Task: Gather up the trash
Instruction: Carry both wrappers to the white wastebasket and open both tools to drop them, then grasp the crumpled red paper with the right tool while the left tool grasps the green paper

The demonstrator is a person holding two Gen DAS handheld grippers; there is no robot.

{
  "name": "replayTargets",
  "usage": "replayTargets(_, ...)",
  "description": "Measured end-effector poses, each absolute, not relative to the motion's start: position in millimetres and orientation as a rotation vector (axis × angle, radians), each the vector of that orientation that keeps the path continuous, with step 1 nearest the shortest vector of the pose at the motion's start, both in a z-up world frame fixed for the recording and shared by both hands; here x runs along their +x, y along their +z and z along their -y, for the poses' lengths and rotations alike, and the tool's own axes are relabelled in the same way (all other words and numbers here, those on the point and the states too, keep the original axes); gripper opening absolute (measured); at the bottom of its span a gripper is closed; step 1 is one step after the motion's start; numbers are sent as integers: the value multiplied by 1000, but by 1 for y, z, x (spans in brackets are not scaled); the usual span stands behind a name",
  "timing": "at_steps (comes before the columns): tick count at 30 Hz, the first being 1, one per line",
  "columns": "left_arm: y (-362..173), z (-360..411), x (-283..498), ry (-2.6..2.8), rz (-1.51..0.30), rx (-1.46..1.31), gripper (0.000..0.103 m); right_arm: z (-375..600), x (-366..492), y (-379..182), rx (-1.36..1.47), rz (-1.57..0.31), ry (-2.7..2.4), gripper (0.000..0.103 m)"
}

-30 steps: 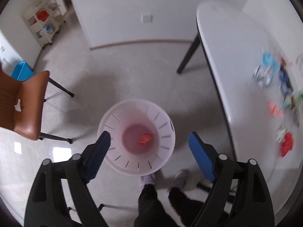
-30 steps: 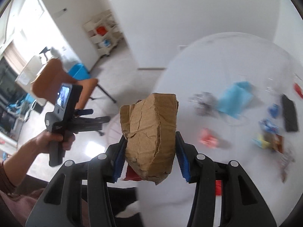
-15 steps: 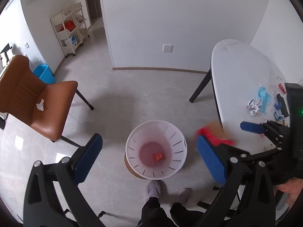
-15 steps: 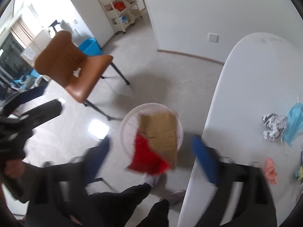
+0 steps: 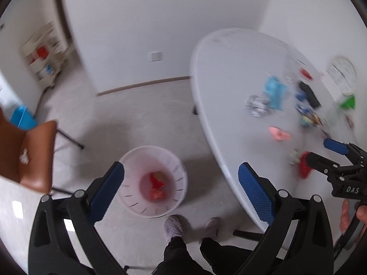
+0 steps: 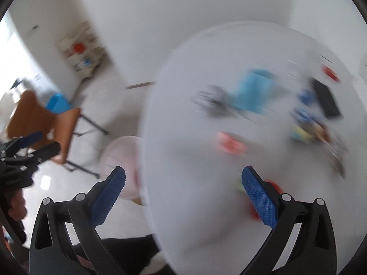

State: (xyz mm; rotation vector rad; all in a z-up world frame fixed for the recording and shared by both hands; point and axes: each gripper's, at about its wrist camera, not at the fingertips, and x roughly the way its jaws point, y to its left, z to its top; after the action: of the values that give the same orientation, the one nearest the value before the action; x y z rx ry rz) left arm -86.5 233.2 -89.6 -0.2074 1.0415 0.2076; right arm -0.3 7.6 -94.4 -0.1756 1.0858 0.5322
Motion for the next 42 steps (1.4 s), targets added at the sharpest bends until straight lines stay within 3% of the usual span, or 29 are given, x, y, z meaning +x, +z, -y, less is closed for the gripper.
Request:
replayTargets(8,-98,-151,-50,12,-1050,-135,95,94,10,-139,-133,-1162,335,100)
replayTargets(19,-118,-76,-32,-82,-1080,-22,95,106,26,-176,-101,-1224,374,97)
replayTargets(22,-121,-66,-27,-93,-1084,9,95,100,29,-182,-121,-1230,398,89)
replayTargets(25,-123,-59,-23,-105,-1090,26,95,99,32,-187,-128,-1231,403,67)
replayTargets(27,-126,-56,-20,-115,-1098,26,95,101,35,-191,-118,-1247,413,33)
replayTargets(29,-129,-52,-17,-125,-1106,21,95,109,37,-192,-90,-1256,415,27)
replayTargets(34,-145,-35,-3,-170,-1144,20,93,134,37,-180,-46,-1246,388,24)
replayTargets(39,-169,-13,17,-191,-1196,30,82,160,35,-160,-9,-1226,366,24)
replayTargets(42,-184,-5,31,-193,-1230,-12,69,171,33,-150,9,-1214,359,24)
